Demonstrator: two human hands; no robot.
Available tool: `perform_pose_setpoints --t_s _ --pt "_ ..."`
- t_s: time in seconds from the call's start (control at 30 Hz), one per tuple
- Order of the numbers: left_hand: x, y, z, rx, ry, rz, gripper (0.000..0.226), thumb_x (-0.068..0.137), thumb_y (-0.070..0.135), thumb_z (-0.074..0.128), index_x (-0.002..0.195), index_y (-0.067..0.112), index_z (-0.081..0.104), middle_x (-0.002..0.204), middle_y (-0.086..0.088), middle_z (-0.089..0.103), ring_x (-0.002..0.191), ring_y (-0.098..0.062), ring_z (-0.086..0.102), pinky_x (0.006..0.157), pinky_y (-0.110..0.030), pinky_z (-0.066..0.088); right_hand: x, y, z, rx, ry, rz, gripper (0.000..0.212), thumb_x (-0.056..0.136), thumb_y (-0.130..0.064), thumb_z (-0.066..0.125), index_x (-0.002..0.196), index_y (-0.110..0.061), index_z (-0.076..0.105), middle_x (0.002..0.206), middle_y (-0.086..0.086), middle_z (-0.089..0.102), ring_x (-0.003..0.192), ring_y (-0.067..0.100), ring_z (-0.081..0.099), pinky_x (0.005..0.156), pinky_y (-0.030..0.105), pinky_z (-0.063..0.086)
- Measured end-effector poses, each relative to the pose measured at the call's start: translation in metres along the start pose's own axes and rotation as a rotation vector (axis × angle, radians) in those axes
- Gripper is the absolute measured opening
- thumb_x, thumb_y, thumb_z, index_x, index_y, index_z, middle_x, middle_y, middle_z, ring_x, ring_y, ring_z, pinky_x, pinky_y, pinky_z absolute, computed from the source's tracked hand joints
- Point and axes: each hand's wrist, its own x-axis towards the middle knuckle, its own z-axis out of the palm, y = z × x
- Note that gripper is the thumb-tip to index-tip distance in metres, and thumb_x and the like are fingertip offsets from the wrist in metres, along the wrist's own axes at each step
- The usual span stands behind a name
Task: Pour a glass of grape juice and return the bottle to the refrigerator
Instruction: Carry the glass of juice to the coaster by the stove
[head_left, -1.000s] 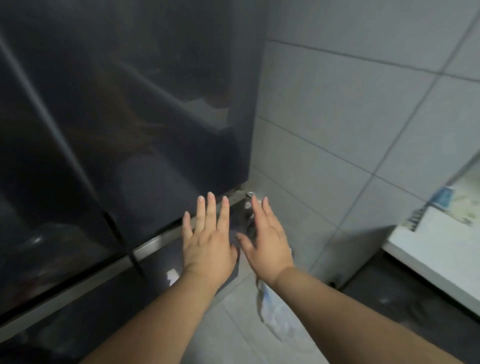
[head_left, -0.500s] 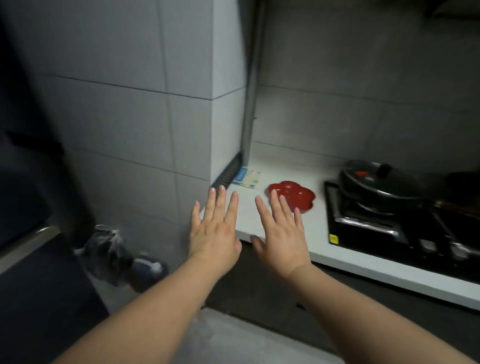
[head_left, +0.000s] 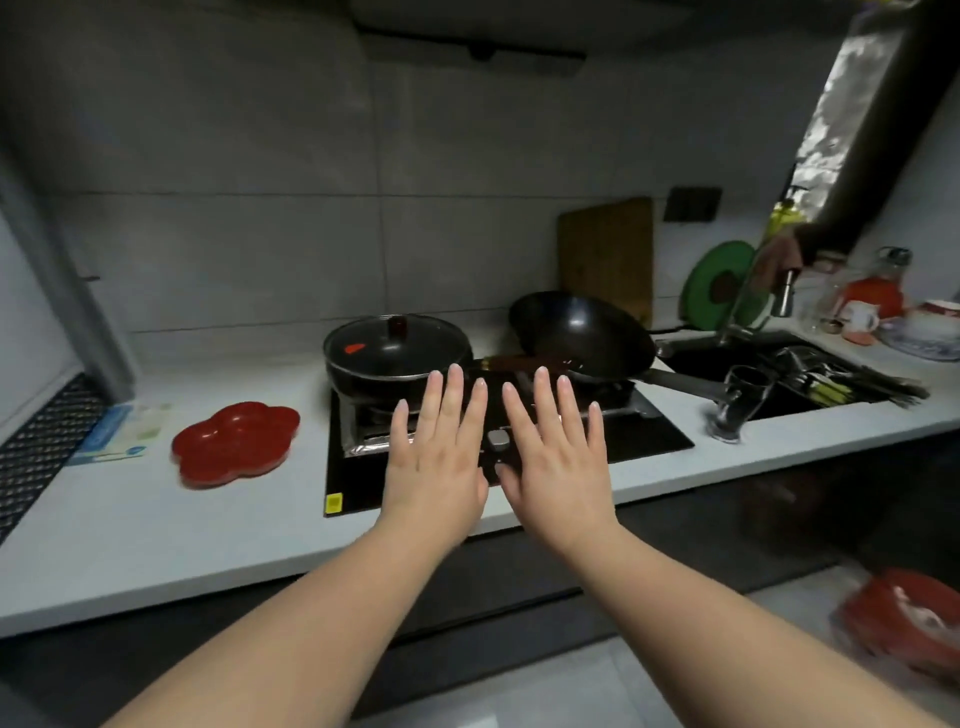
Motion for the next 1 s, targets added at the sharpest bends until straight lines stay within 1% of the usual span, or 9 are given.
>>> perform_pose_setpoints --t_s 0.1,0.27,0.37,0.43,0.5,0.63,0.73,0.87,1.0 --pt "0.039 0.042 0.019 -0.036 -0.006 0.100 0.093 0.095 0.041 0.043 0.139 0.019 -0.036 0.146 -0.009 -0.042 0.136 -0.025 -0.036 0.117 -0.048 -0.007 0.006 0.052 0.017 -0.023 -0.008 0.063 0.091 0.074 -0.042 0.077 0.150 -0.020 0.032 0.155 0.018 0.031 0.143 0.036 0.029 0.110 0.058 0.028" --pt "0.122 0.108 0.045 -0.133 0.033 0.214 0.091 0.094 0.035 0.044 0.137 0.021 -0.036 0.148 -0.008 -0.038 0.138 -0.024 -0.032 0.117 -0.047 -0.005 0.038 0.135 0.036 -0.094 -0.016 0.161 0.087 0.078 -0.045 0.072 0.151 -0.021 0.030 0.157 0.016 0.027 0.145 0.033 0.025 0.112 0.053 0.019" --pt "0.178 0.158 0.054 -0.228 0.034 0.297 0.093 0.093 0.033 0.047 0.139 0.022 -0.033 0.157 -0.008 -0.029 0.144 -0.025 -0.026 0.117 -0.048 -0.003 0.059 0.199 0.040 -0.156 -0.021 0.238 0.088 0.079 -0.044 0.071 0.152 -0.022 0.026 0.158 0.015 0.025 0.146 0.033 0.022 0.113 0.052 0.015" --pt "0.208 0.194 0.060 -0.283 0.031 0.348 0.093 0.092 0.032 0.049 0.145 0.022 -0.026 0.159 -0.008 -0.024 0.145 -0.025 -0.022 0.117 -0.048 -0.003 0.066 0.243 0.041 -0.193 -0.024 0.308 0.087 0.081 -0.043 0.069 0.153 -0.023 0.023 0.159 0.015 0.021 0.147 0.032 0.018 0.115 0.053 0.014" --pt "0.226 0.225 0.064 -0.331 0.019 0.382 0.092 0.091 0.035 0.051 0.151 0.022 -0.018 0.160 -0.009 -0.021 0.146 -0.026 -0.021 0.117 -0.048 -0.003 0.066 0.278 0.042 -0.212 -0.046 0.373 0.085 0.083 -0.042 0.068 0.153 -0.023 0.023 0.160 0.015 0.019 0.148 0.032 0.016 0.116 0.053 0.014" --pt "0.255 0.294 0.081 -0.415 0.013 0.446 0.093 0.089 0.041 0.052 0.152 0.020 -0.014 0.161 -0.010 -0.017 0.146 -0.025 -0.021 0.117 -0.050 -0.003 0.064 0.351 0.043 -0.233 -0.056 0.456 0.085 0.081 -0.041 0.070 0.152 -0.021 0.027 0.159 0.015 0.023 0.147 0.033 0.020 0.114 0.055 0.019" --pt "0.273 0.346 0.091 -0.472 0.056 0.460 0.091 0.087 0.041 0.054 0.153 0.018 -0.005 0.162 -0.011 -0.007 0.147 -0.024 -0.014 0.116 -0.052 0.003 0.068 0.410 0.045 -0.231 -0.041 0.494 0.080 0.087 -0.040 0.062 0.154 -0.023 0.021 0.162 0.013 0.015 0.150 0.029 0.011 0.117 0.053 0.011" --pt "0.289 0.427 0.107 -0.484 0.028 0.401 0.081 0.094 0.038 0.045 0.153 0.020 -0.007 0.162 -0.007 -0.012 0.148 -0.025 -0.015 0.115 -0.052 -0.007 0.070 0.491 0.061 -0.155 -0.095 0.465 0.074 0.092 -0.033 0.056 0.154 -0.026 0.017 0.163 0.009 0.006 0.151 0.025 0.002 0.119 0.048 0.003" --pt "0.297 0.497 0.129 -0.443 -0.068 0.283 0.078 0.097 0.035 0.039 0.152 0.022 -0.015 0.161 -0.005 -0.019 0.147 -0.024 -0.020 0.111 -0.048 -0.017 0.067 0.563 0.083 -0.063 -0.248 0.393 0.081 0.091 -0.035 0.058 0.155 -0.031 0.008 0.164 0.006 -0.001 0.151 0.022 -0.004 0.120 0.046 -0.002"
